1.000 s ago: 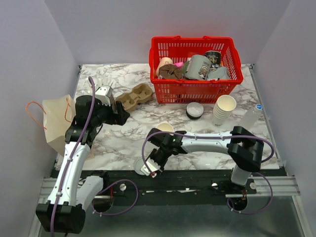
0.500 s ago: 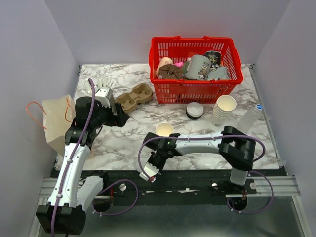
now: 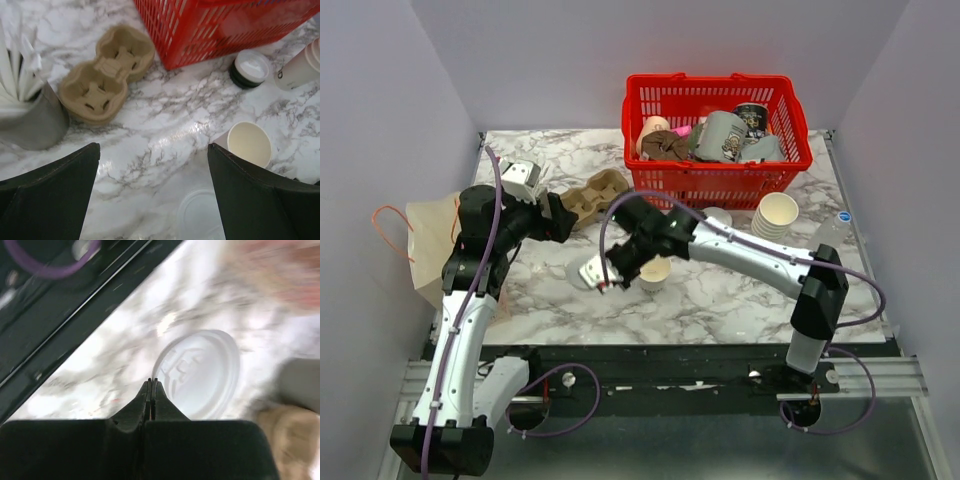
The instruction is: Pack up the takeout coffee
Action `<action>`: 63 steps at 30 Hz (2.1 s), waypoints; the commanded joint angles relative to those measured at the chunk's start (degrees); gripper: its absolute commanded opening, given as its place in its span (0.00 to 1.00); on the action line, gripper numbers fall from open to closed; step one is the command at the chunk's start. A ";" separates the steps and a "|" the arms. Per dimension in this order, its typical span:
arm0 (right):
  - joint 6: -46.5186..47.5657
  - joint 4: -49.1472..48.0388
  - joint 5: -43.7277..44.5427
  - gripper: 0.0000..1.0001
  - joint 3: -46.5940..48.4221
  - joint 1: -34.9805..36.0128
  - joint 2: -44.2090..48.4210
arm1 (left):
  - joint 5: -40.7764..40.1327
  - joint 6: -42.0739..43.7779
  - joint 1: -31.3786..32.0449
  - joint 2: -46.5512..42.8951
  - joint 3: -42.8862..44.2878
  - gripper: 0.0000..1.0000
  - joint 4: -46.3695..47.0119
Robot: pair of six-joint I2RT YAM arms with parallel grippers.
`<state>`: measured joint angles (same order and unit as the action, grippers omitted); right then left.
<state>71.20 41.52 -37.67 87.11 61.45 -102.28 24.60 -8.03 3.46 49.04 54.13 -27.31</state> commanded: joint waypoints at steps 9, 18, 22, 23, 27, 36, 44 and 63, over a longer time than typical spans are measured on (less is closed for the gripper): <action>-68.87 2.91 -25.16 0.01 14.10 -22.50 -1.45 | 10.45 6.45 -0.21 -1.22 -2.62 0.95 16.15; -87.53 -12.66 -32.10 0.01 -1.59 -33.65 4.90 | 18.03 11.11 7.94 1.84 -7.02 0.96 12.99; -92.64 -18.57 -38.00 0.01 -1.86 -36.66 1.03 | 16.02 12.43 12.60 6.59 -6.76 0.95 12.55; -94.21 -20.49 -38.09 0.01 -2.29 -36.84 0.77 | 15.66 11.99 13.05 8.43 -6.32 0.95 12.54; -104.60 -34.48 -38.79 0.01 -8.62 -37.28 2.26 | 15.39 12.16 13.67 12.39 -1.93 0.95 10.35; -105.91 -36.59 -38.18 0.01 -13.46 -37.46 -0.11 | 17.59 14.63 15.69 17.93 -0.95 0.96 12.97; -107.85 -36.68 -38.88 0.01 -14.34 -37.54 -2.93 | 17.15 15.94 18.51 20.92 -1.83 0.96 17.19; -104.34 -32.73 -34.84 0.02 -21.72 -37.54 -0.73 | 16.09 14.98 20.79 23.12 -4.29 0.96 22.65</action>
<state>-33.47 4.91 -74.85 65.91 24.36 -102.65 40.12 6.59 23.42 71.53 50.52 -7.99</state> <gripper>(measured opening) 0.016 0.963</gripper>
